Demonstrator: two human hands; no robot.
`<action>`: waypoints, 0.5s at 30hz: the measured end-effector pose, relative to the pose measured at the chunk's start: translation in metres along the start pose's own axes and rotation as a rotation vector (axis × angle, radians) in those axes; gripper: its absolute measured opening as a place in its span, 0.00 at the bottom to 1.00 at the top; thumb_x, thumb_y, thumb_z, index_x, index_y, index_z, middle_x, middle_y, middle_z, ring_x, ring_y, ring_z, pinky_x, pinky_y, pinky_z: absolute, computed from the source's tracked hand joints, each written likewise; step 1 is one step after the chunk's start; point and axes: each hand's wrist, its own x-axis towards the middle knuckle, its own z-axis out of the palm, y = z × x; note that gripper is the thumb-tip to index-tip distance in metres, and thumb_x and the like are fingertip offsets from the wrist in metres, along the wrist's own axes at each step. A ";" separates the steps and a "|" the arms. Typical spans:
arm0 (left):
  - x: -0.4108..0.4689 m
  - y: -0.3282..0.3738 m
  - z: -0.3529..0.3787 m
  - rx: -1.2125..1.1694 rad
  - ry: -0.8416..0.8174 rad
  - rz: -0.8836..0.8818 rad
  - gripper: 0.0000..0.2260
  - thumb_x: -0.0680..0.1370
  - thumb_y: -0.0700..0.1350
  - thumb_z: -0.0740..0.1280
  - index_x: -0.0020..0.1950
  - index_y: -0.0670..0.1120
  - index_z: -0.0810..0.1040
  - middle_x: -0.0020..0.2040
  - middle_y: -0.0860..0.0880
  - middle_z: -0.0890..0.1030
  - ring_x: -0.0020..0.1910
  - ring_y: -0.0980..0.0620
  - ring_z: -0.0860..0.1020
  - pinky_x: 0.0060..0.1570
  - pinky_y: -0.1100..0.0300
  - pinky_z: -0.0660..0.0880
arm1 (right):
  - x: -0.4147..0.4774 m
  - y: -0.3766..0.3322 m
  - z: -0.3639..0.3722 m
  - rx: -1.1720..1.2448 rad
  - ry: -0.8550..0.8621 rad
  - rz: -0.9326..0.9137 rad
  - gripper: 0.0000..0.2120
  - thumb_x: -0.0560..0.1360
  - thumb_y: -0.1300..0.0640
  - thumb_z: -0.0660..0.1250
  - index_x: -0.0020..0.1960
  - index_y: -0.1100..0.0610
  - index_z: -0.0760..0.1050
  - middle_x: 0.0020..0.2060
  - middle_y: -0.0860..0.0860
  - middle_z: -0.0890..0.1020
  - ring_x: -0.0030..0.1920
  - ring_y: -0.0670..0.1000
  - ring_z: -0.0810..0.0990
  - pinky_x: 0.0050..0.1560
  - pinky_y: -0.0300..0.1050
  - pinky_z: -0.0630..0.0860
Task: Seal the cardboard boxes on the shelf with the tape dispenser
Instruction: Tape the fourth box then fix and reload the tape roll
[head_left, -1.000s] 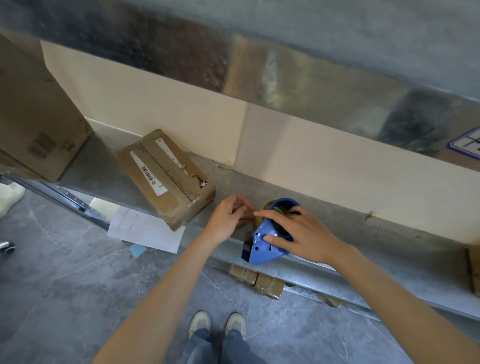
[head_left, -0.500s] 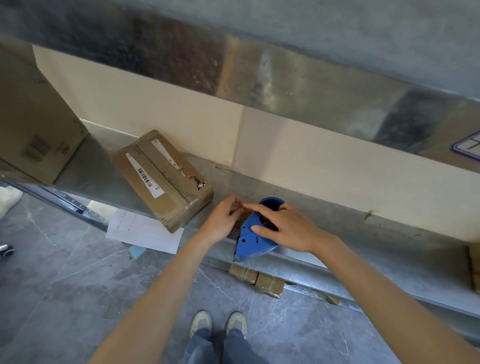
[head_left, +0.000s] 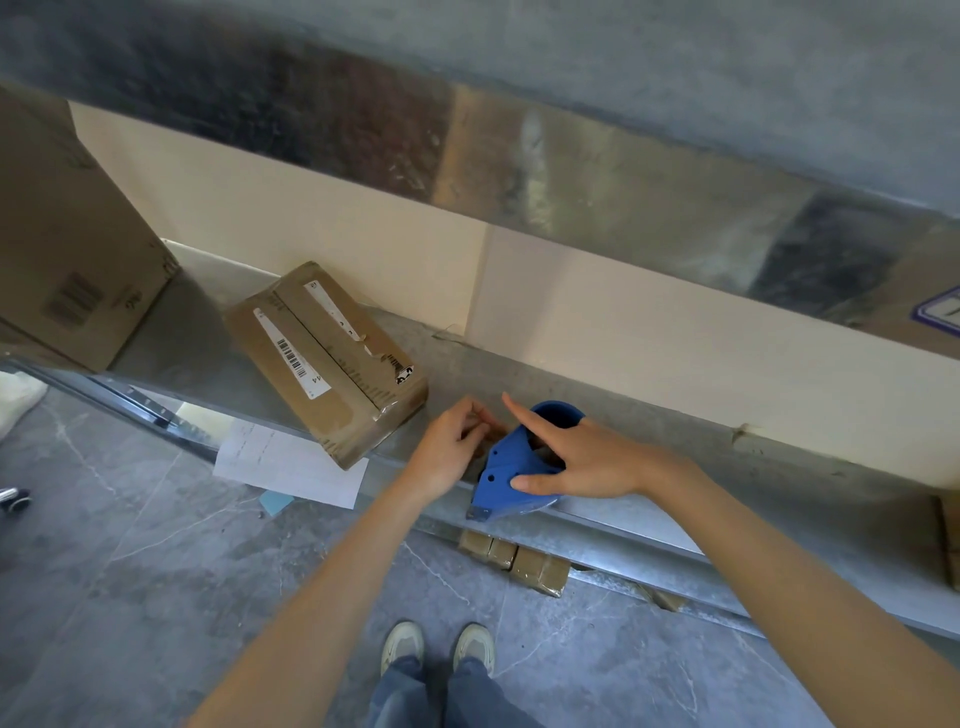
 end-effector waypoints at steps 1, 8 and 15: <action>-0.001 -0.001 0.002 -0.002 -0.002 -0.001 0.06 0.83 0.35 0.59 0.49 0.44 0.74 0.46 0.49 0.84 0.45 0.56 0.83 0.44 0.66 0.77 | -0.001 -0.001 0.001 0.022 -0.015 0.011 0.43 0.75 0.30 0.59 0.73 0.30 0.29 0.58 0.61 0.80 0.47 0.56 0.80 0.53 0.45 0.76; -0.010 -0.001 -0.001 -0.041 -0.102 -0.014 0.06 0.83 0.33 0.59 0.50 0.40 0.74 0.43 0.50 0.83 0.39 0.61 0.81 0.40 0.67 0.75 | -0.014 -0.007 0.015 0.106 0.079 0.031 0.46 0.77 0.34 0.61 0.77 0.40 0.30 0.46 0.63 0.81 0.39 0.54 0.78 0.42 0.38 0.71; -0.009 0.000 -0.003 -0.008 -0.128 0.006 0.04 0.83 0.34 0.60 0.52 0.37 0.74 0.44 0.50 0.85 0.41 0.59 0.83 0.41 0.67 0.76 | -0.024 -0.016 0.022 0.062 0.162 0.093 0.49 0.75 0.34 0.65 0.76 0.37 0.28 0.41 0.56 0.82 0.36 0.51 0.80 0.41 0.51 0.78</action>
